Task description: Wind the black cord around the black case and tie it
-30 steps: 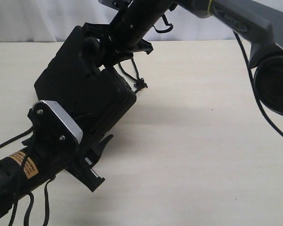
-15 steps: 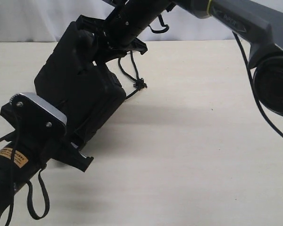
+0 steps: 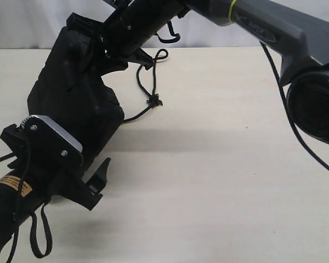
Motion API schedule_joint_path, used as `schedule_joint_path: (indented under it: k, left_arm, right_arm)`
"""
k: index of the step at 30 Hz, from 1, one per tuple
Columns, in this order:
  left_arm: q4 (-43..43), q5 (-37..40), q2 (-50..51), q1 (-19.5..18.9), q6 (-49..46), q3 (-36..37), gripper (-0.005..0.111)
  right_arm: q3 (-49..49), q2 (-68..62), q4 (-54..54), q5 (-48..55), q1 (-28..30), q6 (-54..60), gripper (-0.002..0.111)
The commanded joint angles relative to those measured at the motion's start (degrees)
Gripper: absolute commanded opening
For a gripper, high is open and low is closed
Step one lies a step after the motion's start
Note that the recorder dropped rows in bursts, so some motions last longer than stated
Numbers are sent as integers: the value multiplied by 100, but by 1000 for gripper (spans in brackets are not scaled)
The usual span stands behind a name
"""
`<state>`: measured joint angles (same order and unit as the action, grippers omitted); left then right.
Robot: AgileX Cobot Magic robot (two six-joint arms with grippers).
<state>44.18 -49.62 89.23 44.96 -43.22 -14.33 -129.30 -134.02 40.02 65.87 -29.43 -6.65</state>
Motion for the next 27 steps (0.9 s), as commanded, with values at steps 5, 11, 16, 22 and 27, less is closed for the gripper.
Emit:
schedule_joint_path:
  k: [5, 11, 16, 22, 27]
  left_arm:
    - [389, -646, 19, -299, -162, 15, 105]
    - [561, -344, 19, -935, -148, 15, 105]
    - [403, -505, 19, -1098, 61, 15, 105]
    - [-1707, 221, 19, -1098, 1021, 15, 105]
    - [-2291, 261, 19, -1098, 1050, 15, 105]
  right_arm:
    - [-31, 137, 755, -455, -131, -62, 4]
    - [-31, 137, 763, -512, -108, -62, 4]
    - [-31, 137, 684, -379, -108, -62, 4]
    - [-31, 137, 78, -302, -108, -390, 4]
    - [-31, 137, -63, -238, -108, -511, 4]
